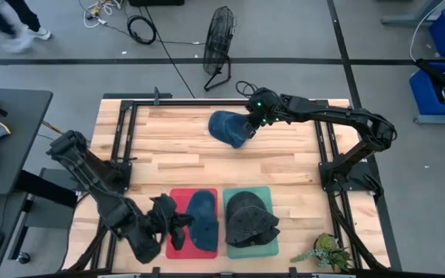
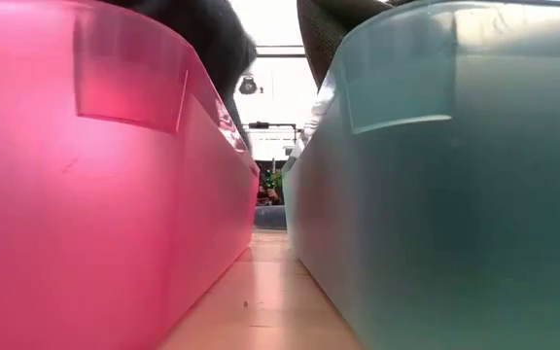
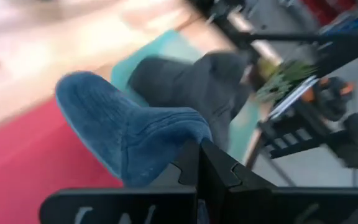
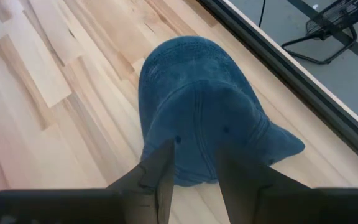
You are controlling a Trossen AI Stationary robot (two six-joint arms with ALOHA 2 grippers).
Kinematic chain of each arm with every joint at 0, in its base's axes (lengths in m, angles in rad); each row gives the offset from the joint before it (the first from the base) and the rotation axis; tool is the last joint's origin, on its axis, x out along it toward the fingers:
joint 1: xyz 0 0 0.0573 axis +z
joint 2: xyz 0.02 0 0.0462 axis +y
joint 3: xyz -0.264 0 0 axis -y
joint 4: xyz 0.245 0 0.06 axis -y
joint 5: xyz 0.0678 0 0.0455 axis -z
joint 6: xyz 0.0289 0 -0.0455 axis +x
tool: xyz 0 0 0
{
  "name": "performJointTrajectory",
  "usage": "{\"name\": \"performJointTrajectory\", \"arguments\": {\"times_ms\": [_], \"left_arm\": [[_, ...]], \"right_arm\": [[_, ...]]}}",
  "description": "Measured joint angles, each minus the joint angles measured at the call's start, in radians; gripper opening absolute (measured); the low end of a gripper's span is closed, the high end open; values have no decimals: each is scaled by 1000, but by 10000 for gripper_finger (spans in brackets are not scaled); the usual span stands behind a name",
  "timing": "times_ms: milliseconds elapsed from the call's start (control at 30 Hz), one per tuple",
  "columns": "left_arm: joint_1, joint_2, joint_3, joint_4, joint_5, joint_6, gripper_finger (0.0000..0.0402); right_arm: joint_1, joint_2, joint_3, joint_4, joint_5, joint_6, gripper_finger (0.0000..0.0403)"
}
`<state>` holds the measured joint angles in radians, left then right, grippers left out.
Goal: Pick & Place hat
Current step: Put the right blue cap into the pink bin, then put the blue cap into the pink bin
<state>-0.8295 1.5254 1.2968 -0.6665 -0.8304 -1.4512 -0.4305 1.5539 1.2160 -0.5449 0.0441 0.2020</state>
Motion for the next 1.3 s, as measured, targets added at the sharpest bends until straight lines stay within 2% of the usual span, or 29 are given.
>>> {"name": "performJointTrajectory", "arguments": {"times_ms": [167,467,533,700,767,1033,1167,1300], "left_arm": [[0,79,-1,-48,20,-72,2],[38,113,0,-196,-12,-117,2],[57,113,0,-195,40,-117,2],[87,131,0,-188,285,-142,14],[88,146,0,-185,349,-134,24],[92,184,-1,-182,455,-110,87],[93,188,-1,-173,462,-110,122],[94,173,-1,-169,469,-113,138]], "right_arm": [[1,0,0,-29,0,24,121],[1,0,0,-23,0,25,121],[1,0,0,-23,0,25,121],[1,0,0,-22,0,25,121],[1,0,0,-22,0,25,121],[1,0,0,-24,0,25,121],[0,0,0,-34,0,25,121],[0,0,0,-35,0,23,121]]}}
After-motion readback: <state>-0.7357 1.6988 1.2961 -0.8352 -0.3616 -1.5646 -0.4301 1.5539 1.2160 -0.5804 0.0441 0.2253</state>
